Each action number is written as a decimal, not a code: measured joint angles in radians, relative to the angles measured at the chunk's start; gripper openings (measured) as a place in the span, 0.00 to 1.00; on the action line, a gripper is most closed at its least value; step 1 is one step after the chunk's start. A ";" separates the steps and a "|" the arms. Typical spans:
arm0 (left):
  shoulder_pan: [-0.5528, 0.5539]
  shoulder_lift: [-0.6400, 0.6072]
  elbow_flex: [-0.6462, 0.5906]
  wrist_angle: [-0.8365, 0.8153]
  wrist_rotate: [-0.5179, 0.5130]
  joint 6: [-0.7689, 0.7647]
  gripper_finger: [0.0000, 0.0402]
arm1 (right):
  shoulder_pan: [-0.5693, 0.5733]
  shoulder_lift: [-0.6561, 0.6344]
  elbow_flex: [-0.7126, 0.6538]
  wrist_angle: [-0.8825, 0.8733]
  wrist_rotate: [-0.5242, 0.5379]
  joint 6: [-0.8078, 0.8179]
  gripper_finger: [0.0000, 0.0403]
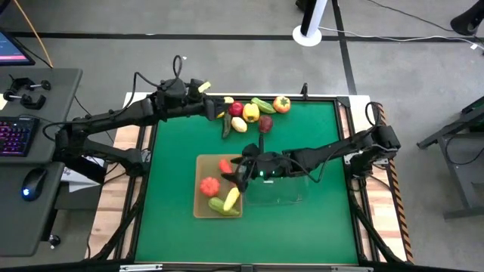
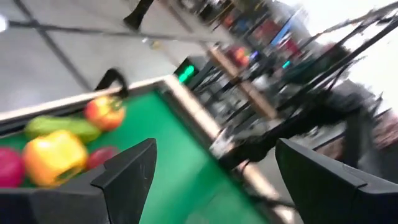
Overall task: Sort produce into baskets
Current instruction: Put the left lemon into the transparent bin, then put the green chili pepper into the orange bin
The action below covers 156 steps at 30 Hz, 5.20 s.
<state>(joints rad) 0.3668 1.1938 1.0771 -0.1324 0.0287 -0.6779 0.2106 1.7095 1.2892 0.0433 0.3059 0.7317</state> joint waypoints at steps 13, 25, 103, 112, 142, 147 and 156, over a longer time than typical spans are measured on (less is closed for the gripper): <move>0.238 0.071 0.000 -0.588 -0.165 0.069 0.79 | -0.297 -0.236 0.000 -0.166 0.004 0.002 0.92; 0.435 0.460 0.121 -0.498 0.064 0.614 0.79 | -0.442 -0.257 0.000 -0.277 -0.063 0.025 0.92; -0.546 0.520 0.242 -0.063 -0.126 0.080 0.47 | -0.208 -0.633 0.000 -0.665 -0.147 -0.151 0.92; -0.511 0.594 0.408 -0.170 -0.061 0.200 0.71 | -0.088 -0.633 0.000 -0.676 0.006 -0.153 0.92; 0.111 0.750 0.507 -0.778 -0.223 0.276 0.73 | -0.403 -0.458 0.000 -0.833 0.050 0.143 0.92; 0.122 0.831 0.506 -0.777 -0.209 0.279 0.72 | -0.416 -0.439 0.000 -0.847 0.050 0.185 0.92; 0.148 0.839 0.506 -0.768 -0.188 0.314 0.72 | -0.442 -0.438 0.000 -0.887 0.037 0.297 0.92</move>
<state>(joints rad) 0.5149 2.0331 1.5829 -0.9000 -0.1593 -0.3641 -0.2312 1.2716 1.2888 -0.8433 0.3430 1.0292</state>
